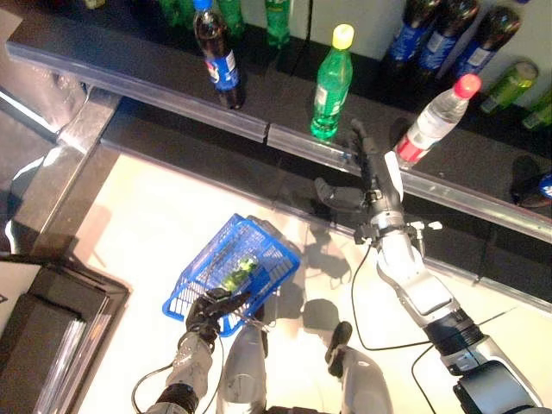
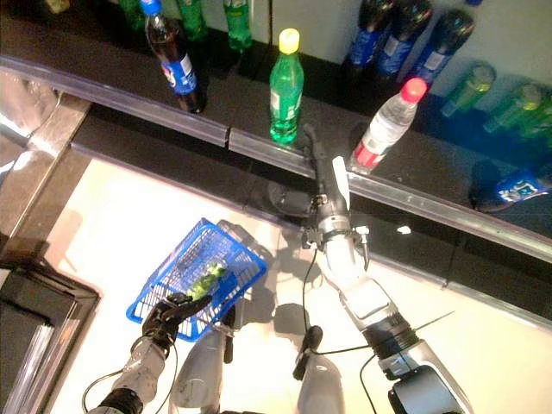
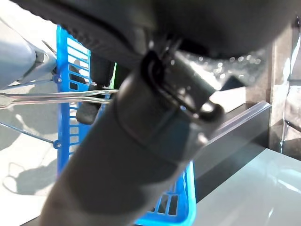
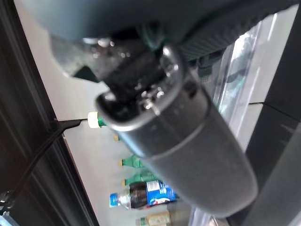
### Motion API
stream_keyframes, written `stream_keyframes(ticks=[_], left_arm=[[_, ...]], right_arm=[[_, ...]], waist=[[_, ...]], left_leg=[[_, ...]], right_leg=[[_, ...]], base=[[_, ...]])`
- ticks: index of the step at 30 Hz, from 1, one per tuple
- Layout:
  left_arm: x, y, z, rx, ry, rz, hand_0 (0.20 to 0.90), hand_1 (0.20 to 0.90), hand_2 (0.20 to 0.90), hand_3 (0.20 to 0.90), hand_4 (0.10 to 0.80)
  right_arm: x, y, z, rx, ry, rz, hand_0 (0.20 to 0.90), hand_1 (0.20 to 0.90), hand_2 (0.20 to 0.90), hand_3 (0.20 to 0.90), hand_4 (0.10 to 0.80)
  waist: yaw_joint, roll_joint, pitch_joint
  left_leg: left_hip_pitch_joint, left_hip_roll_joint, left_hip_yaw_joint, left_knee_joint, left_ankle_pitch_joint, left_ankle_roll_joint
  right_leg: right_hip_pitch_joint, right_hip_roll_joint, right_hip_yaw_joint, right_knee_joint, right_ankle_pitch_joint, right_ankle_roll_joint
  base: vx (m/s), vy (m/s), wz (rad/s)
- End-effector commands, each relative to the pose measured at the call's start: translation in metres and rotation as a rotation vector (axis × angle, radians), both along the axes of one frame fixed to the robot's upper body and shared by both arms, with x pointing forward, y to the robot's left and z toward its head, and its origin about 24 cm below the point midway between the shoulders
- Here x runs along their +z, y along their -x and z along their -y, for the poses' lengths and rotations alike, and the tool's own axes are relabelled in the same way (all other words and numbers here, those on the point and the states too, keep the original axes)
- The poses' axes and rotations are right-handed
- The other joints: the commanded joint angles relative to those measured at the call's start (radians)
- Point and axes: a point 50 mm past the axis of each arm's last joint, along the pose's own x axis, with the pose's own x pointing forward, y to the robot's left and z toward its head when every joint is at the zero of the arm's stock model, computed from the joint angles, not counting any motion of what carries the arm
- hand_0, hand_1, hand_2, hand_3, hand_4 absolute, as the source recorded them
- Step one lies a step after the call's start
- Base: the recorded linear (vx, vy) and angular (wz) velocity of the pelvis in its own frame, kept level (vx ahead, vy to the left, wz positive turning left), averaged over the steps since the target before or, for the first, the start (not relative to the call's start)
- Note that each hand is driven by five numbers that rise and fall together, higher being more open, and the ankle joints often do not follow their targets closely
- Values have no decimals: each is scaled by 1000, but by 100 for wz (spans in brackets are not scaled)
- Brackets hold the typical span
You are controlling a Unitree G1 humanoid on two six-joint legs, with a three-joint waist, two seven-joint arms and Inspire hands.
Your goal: Pick up the drink and place into the basket.
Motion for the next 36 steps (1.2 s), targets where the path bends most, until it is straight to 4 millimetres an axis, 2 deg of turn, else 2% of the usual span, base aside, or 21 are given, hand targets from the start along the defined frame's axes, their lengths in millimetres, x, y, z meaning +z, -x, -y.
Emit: stream_keyframes(ticks=[1,4,7,16,30,36], left_arm=[[-39,73,-15,-56,-92,-252,300,300,300,200,100],[-38,71,-13,-64,-88,-243,300,300,300,200,100],[-35,65,-8,-82,-88,-218,300,300,300,200,100],[-28,54,-1,-100,-97,-175,300,300,300,200,100],[-20,39,7,-122,-82,-132,300,300,300,200,100],[-17,34,5,-113,-90,-121,300,300,300,200,100]], right_arm=[[84,11,-10,28,-113,395,900,900,900,900,800],[92,8,-9,-5,-137,417,900,900,900,900,800],[103,5,-5,-136,-97,493,900,900,900,900,800],[134,6,-2,-310,-218,613,900,900,900,900,800],[164,-1,-4,-265,-362,592,900,900,900,900,800],[167,-10,-11,-105,-480,494,900,900,900,900,800]], waist=[[18,-8,-24],[24,-3,-13],[33,3,4],[45,18,25],[43,29,25],[51,27,25]], left_leg=[[-30,18,-28,43,18,-22],[-41,14,-33,53,19,-21],[-60,7,-33,74,13,-14],[-142,-16,-45,97,8,5],[-230,-39,-44,106,3,19],[-260,-50,-50,100,6,26]], right_leg=[[-37,-53,9,96,7,-15],[-40,-55,8,102,6,-17],[-54,-64,7,118,4,-17],[-139,-71,34,136,17,-5],[-236,-64,83,109,46,4],[-270,-56,92,100,54,7]], base=[[-8,42,10],[-1,23,3],[7,36,3],[8,10,2],[22,9,-5],[34,-11,-3]])
